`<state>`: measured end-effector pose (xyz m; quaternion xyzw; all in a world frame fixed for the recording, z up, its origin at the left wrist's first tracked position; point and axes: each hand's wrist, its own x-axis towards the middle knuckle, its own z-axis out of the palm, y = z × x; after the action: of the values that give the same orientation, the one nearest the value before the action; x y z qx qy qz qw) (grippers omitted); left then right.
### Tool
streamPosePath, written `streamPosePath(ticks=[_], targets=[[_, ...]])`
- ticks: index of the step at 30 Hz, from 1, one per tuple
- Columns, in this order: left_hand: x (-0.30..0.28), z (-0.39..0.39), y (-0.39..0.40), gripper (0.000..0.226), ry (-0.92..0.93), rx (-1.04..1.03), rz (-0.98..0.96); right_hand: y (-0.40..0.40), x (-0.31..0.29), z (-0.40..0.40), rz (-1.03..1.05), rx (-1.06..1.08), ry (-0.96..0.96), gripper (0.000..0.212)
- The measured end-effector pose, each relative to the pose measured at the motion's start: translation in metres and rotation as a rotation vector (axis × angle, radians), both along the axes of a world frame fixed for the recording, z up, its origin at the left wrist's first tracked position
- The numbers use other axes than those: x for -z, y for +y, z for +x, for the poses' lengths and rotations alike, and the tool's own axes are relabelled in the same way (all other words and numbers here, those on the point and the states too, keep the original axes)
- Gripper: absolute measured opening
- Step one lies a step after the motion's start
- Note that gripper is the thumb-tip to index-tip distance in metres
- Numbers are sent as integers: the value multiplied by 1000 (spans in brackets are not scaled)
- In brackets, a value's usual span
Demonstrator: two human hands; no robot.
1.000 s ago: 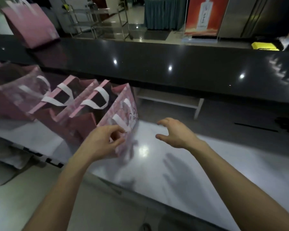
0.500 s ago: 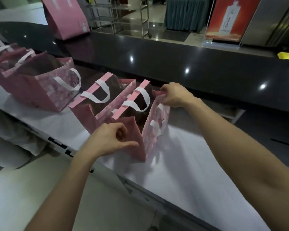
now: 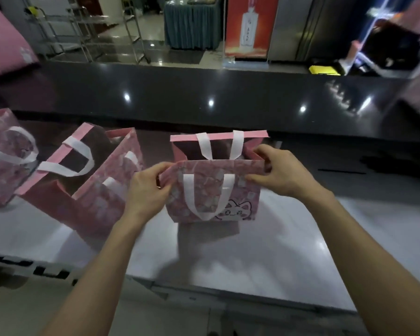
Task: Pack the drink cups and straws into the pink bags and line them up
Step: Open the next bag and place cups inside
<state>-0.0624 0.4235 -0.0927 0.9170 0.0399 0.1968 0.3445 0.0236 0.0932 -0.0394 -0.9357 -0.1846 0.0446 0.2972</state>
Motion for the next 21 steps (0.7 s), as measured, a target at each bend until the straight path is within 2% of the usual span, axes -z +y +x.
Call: streamPosePath(ticks=[2, 3, 10, 21], targets=[[-1, 20, -31, 27, -49, 75, -33, -47, -1, -9, -13, 83, 24, 74], [-1, 28, -49, 28, -66, 118, -55, -72, 2, -13, -20, 134, 33, 77], [10, 71, -181, 27, -104, 294, -53, -230, 45, -54, -123, 397, 163, 64], [28, 72, -414, 27, -94, 359, -192, -443, 70, -93, -120, 460, 156, 55]])
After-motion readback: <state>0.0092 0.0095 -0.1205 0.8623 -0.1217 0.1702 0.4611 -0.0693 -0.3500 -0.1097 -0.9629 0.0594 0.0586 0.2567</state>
